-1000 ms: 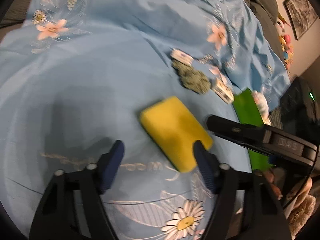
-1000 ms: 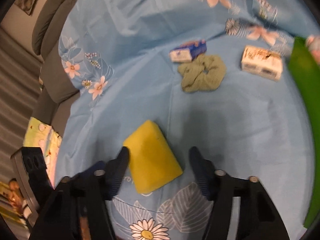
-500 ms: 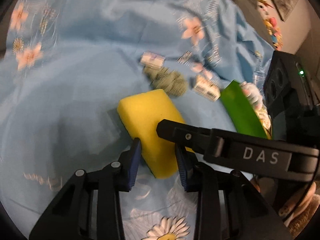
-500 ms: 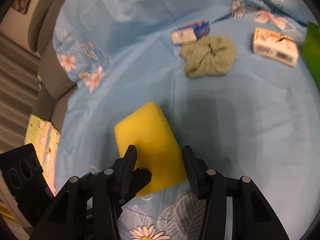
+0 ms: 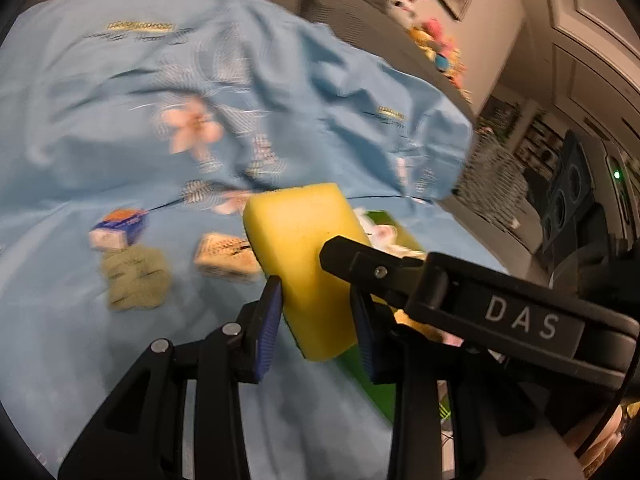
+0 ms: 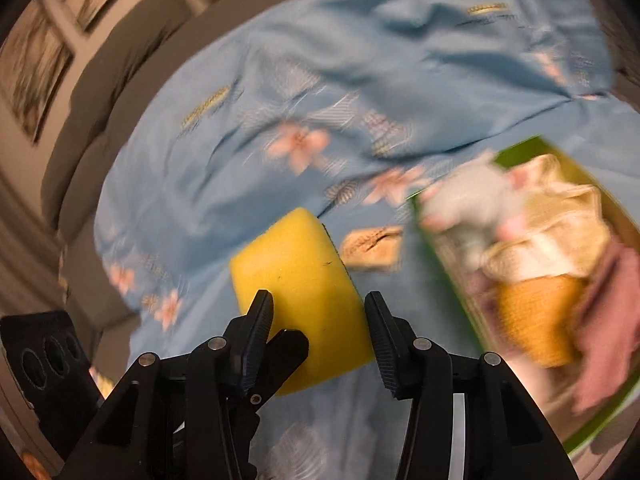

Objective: Organize soft objects
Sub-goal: 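Carry the yellow sponge over the green box with the right gripper, then open the right gripper to drop the sponge into the box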

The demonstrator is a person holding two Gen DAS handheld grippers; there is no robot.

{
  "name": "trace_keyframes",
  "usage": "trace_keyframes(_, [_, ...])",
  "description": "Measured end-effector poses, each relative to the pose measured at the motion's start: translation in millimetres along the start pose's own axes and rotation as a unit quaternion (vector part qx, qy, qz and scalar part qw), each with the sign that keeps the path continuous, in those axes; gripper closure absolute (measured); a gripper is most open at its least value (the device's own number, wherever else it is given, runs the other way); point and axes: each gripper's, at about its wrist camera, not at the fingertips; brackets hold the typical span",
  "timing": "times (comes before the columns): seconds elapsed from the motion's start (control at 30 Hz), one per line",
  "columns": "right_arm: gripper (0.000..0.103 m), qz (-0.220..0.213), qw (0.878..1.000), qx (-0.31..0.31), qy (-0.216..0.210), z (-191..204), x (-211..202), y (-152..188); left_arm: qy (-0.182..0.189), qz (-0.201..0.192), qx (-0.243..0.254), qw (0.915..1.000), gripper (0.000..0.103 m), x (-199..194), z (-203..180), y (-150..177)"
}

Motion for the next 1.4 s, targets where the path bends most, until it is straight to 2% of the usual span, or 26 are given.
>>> trace_keyframes(0.13, [0.052,-0.040,0.998,0.047,0.014,-42,-26,-15,0.018,0.008,0.034,0.9992,0.072,25,-32,-17])
trace_keyframes(0.23, [0.052,-0.064,0.995,0.071,0.028,-70,-38,-26,0.035,0.029,0.056,0.9974,0.072,53,-52,-29])
trace_keyframes(0.47, [0.052,-0.072,0.987,0.128,0.061,-136,-46,-44,0.056,0.084,0.067,0.9927,0.072,111,-78,-49])
trace_keyframes(0.67, [0.052,-0.059,0.981,0.170,0.066,-180,-36,-58,0.043,0.117,0.081,0.9889,0.077,144,-89,-55])
trace_keyframes(0.83, [0.052,-0.033,0.979,0.186,0.078,-199,-16,-62,0.045,0.150,0.055,0.9862,0.078,168,-78,-50])
trace_keyframes(1.13, [0.052,0.001,0.973,0.204,0.107,-209,8,-63,0.026,0.159,0.055,0.9854,0.080,170,-76,-44])
trace_keyframes(1.3, [0.052,-0.008,0.973,0.201,0.116,-202,4,-61,0.037,0.134,0.042,0.9894,0.071,144,-69,-45])
trace_keyframes(1.33, [0.052,-0.016,0.973,0.198,0.119,-199,0,-61,0.038,0.128,0.040,0.9902,0.063,138,-68,-44])
trace_keyframes(1.37, [0.052,-0.029,0.973,0.192,0.128,-194,-7,-60,0.036,0.120,0.039,0.9914,0.048,128,-66,-44])
trace_keyframes(1.4, [0.046,-0.039,0.972,0.188,0.136,-189,-11,-59,0.031,0.113,0.038,0.9924,0.039,120,-64,-43])
Point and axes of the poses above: each gripper's, at about its wrist camera, not at the fingertips, and x roughly the way its jaws point, z to its left, y to its underside, and after that the axes turned 10 degrees about z, right-handed
